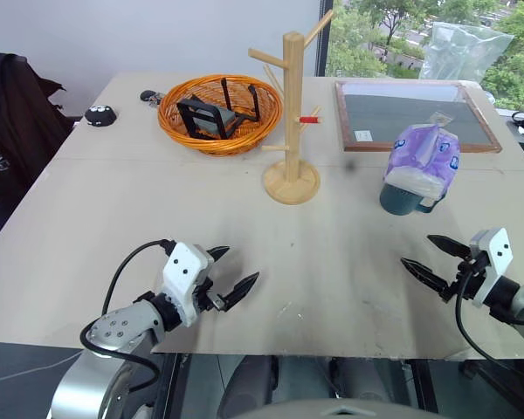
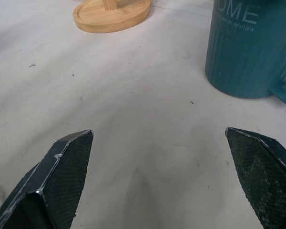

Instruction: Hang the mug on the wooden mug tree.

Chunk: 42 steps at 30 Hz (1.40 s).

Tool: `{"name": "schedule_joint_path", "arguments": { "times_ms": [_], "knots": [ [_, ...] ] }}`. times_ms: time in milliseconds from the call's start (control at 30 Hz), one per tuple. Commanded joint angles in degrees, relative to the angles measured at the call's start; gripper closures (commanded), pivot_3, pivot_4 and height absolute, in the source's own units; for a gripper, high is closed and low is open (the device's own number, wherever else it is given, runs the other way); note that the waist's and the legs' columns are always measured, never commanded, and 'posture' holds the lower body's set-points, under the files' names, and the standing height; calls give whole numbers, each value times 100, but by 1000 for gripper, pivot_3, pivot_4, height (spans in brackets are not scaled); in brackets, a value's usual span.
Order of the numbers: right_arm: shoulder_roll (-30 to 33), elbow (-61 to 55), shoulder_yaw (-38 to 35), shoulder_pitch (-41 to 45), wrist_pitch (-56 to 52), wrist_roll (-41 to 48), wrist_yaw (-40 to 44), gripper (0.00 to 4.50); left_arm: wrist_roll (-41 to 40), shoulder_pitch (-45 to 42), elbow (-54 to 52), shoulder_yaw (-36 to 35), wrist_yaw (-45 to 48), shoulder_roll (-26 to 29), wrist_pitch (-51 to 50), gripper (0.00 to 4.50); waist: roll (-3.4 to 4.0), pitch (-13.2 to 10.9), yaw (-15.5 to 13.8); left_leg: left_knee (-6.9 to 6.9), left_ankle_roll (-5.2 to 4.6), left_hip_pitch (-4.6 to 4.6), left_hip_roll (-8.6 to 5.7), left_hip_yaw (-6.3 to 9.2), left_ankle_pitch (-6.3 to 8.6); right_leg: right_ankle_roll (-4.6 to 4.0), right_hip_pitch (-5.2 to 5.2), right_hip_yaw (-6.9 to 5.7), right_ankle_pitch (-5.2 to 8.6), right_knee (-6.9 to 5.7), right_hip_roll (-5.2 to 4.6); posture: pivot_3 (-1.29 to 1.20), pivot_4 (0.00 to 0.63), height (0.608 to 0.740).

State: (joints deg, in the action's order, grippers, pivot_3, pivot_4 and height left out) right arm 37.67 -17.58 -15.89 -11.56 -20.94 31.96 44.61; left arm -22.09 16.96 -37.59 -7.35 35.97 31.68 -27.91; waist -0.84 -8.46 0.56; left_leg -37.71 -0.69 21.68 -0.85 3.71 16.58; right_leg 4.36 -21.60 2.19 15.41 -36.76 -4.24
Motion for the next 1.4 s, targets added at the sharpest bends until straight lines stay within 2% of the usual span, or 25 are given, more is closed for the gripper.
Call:
{"name": "schedule_joint_path", "arguments": {
  "times_ms": [33, 533, 733, 933, 1100, 1400],
  "knots": [
    [16, -153, -107, -44, 127, -77, 13, 0, -9, 50, -46, -73, -32, -1, 121, 155, 0, 0, 1, 0, 0, 0, 0, 0, 0, 0, 0, 0, 0, 0, 0, 0, 150, 740],
    [-47, 69, -158, -65, 418, -414, -10, 0, 104, -18, 98, 113, 3, 19, 279, 155, 0, 0, 0, -1, 0, 0, 0, -1, 0, 0, 0, 1, 0, 0, 0, 0, 150, 740],
    [-105, 319, -158, 70, 749, -804, -276, 0, 170, -109, 203, 155, 65, 47, 384, 155, 0, 0, 3, -1, 1, -1, -1, -2, 0, 0, 0, 1, 0, -1, 1, 0, 150, 740],
    [208, -268, -492, 206, 890, -1064, -459, 0, 104, -659, 299, 244, 301, 150, 458, 155, 2, -1, -2, -4, 1, 0, -2, -2, -1, 0, 1, 0, 0, -3, 0, 0, 150, 740],
    [512, -802, -569, 908, 484, -1036, -733, 0, -97, -1325, 238, 511, 627, 203, 416, 155, 1, -1, 18, -11, 3, 0, -2, -2, -2, 1, 0, 3, -1, -6, 6, 0, 150, 740],
    [663, -564, 36, 1945, 364, -1195, -565, 0, -338, -2264, 139, 813, 747, 206, 134, 155, -2, -3, 19, -21, 16, 7, -2, -6, -9, 1, -1, 5, -1, -1, 7, 0, 150, 740]
  ]
}}
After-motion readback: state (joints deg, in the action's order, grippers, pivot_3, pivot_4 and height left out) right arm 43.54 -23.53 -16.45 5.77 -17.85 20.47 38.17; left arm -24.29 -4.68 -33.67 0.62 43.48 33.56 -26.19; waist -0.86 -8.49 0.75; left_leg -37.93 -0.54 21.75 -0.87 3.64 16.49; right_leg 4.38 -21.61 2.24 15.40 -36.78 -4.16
